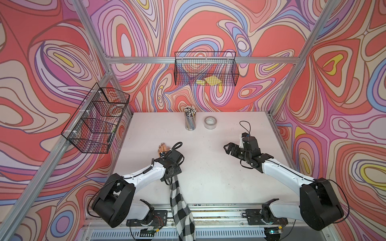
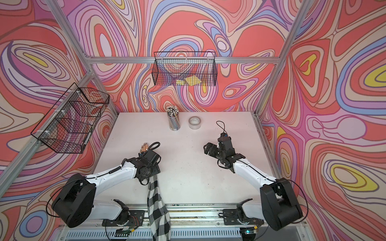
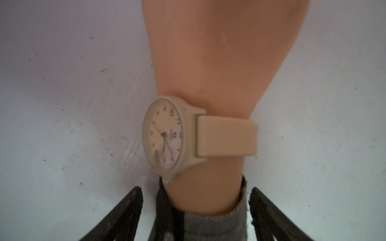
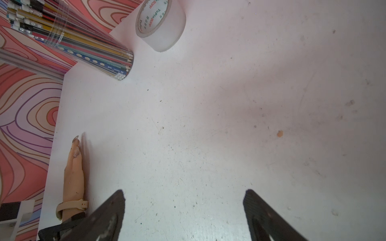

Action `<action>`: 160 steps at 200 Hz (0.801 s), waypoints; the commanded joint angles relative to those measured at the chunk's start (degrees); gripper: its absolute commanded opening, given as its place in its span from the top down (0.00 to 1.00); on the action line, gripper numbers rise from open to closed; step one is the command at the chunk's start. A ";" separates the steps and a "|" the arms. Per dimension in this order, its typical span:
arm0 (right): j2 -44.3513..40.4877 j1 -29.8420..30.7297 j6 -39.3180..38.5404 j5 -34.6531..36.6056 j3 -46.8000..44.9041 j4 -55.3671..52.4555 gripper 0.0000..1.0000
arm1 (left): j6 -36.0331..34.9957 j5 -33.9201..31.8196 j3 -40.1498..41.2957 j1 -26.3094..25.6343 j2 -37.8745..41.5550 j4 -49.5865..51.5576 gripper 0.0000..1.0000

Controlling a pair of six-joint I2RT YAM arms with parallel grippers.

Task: Take off the watch
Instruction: Adjust the hand at the center of the board.

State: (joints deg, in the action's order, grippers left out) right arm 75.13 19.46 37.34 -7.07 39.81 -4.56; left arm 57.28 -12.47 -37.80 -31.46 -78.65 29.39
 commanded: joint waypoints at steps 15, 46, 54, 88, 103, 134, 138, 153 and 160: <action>1.48 0.93 1.97 3.45 2.46 0.33 0.10 | 1.51 -1.32 1.41 -0.35 -1.18 0.94 0.25; 2.77 1.91 0.99 7.27 5.42 -3.39 0.08 | 1.78 -1.66 1.59 -1.38 -2.32 0.52 0.27; 3.06 1.95 0.80 6.82 5.70 -3.14 0.08 | 1.73 -1.63 1.55 -1.67 -2.71 0.12 0.29; 3.69 1.90 2.30 2.67 4.04 1.13 0.09 | 1.52 -0.97 0.88 -2.89 -4.73 -1.12 0.38; 4.27 1.95 2.97 1.73 3.61 2.04 0.10 | 1.44 -0.86 0.46 -3.96 -5.19 -1.60 0.44; 4.76 1.90 3.17 1.12 2.78 2.70 0.10 | 1.30 -0.88 -1.57 -6.95 -5.38 -1.47 0.55; 4.76 1.92 3.22 1.03 2.71 2.84 0.10 | 1.26 -0.88 -1.88 -7.55 -5.35 -1.52 0.55; 4.84 1.90 3.27 0.52 2.21 3.36 0.10 | 0.80 -0.32 -3.03 -9.31 -5.03 -2.75 0.55; 4.88 1.90 3.35 0.03 1.88 3.89 0.10 | 0.31 0.37 -3.50 -10.15 -4.85 -3.99 0.55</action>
State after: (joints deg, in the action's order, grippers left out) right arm 79.26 21.08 40.16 -5.63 43.11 -2.61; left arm 57.69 -14.79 -39.16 -38.85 -83.18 27.33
